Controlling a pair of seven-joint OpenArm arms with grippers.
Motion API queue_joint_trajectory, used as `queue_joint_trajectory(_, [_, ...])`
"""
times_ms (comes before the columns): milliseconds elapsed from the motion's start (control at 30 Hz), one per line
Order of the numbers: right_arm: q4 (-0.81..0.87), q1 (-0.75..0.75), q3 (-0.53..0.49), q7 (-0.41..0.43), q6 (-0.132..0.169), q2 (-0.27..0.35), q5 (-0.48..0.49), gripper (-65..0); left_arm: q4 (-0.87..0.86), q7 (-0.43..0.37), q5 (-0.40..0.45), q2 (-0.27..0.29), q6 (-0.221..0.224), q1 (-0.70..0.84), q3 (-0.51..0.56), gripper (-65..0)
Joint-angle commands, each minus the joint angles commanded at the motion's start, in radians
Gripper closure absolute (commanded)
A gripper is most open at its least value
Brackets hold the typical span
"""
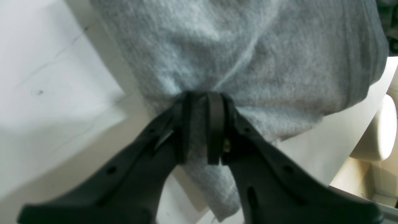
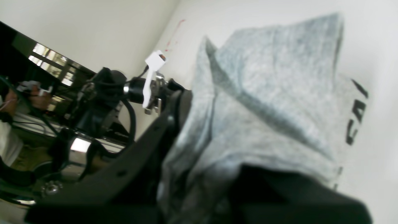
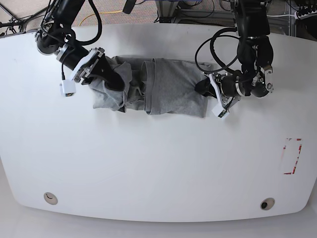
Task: Fold the T-shirt properly
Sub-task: 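Fold the strip in half, bringing the right gripper's end toward the left gripper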
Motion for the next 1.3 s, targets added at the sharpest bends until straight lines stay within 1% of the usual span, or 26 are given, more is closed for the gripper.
queue_joint_trajectory(100, [0.0,0.017,-0.032,0.0,0.0,-0.029,-0.035,0.0,0.003,0.0,0.0,0.0,0.0,0.003,0.0,-8.2])
queue_joint_trajectory(233, [0.0,0.031,-0.044,0.0,0.0,-0.057,-0.055,0.0,-0.002,-0.003,0.0,0.0,0.0,0.003,0.0,-8.2])
queue_joint_trajectory(333, [0.0,0.049,-0.078,0.0,0.0,-0.068,-0.081,0.0,-0.002,-0.014,0.0,0.0,0.0,0.005,0.0,-8.2])
queue_joint_trajectory(467, [0.0,0.054,-0.137,0.003,0.0,-0.11,-0.143,0.0,-0.003,-0.014,0.0,0.0,0.0,0.005,0.0,-8.2])
queue_joint_trajectory(500, [0.0,0.06,-0.158,0.014,0.0,-0.118,-0.163,0.0,-0.003,-0.014,0.0,0.0,0.0,0.006,0.0,-8.2])
queue_joint_trajectory(567, [0.0,0.064,-0.212,0.044,0.0,-0.121,-0.198,0.0,-0.002,-0.014,0.0,0.0,0.0,0.015,0.0,-8.2])
queue_joint_trajectory(700, [-0.002,0.071,-0.288,0.095,-0.002,-0.121,-0.258,0.0,-0.002,-0.014,0.0,0.0,0.0,0.018,0.0,-8.2])
queue_joint_trajectory(867, [-0.006,0.091,-0.361,0.161,-0.002,-0.12,-0.358,0.0,-0.002,-0.014,0.0,0.0,0.0,0.02,0.0,-8.2])
queue_joint_trajectory(900, [-0.006,0.092,-0.368,0.166,-0.002,-0.12,-0.376,-1.1,-0.002,-0.014,0.0,0.0,0.0,0.02,0.0,-8.2])
queue_joint_trajectory(967, [-0.006,0.095,-0.385,0.167,-0.002,-0.121,-0.416,-4.9,-0.002,-0.014,0.0,0.0,0.0,0.02,0.0,-8.2])
queue_joint_trajectory(1067, [-0.008,0.123,-0.414,0.17,-0.002,-0.121,-0.483,-15.5,-0.002,-0.014,0.0,0.0,0.0,0.02,0.0,-8.2])
queue_joint_trajectory(1133, [-0.015,0.13,-0.445,0.192,-0.002,-0.123,-0.535,-24.7,-0.002,-0.014,0.0,0.0,0.0,0.02,0.0,-8.2])
queue_joint_trajectory(1233, [-0.049,0.149,-0.503,0.238,-0.003,-0.123,-0.606,-36.8,-0.002,-0.014,0.0,0.0,0.0,0.02,0.0,-8.2])
queue_joint_trajectory(1267, [-0.071,0.157,-0.522,0.252,-0.009,-0.123,-0.628,-41.1,-0.002,-0.014,0.0,0.0,0.0,0.02,0.0,-8.2])
queue_joint_trajectory(1300, [-0.086,0.16,-0.537,0.265,-0.025,-0.123,-0.64,-43.6,-0.002,-0.014,0.0,0.0,0.0,0.02,0.0,-8.2])
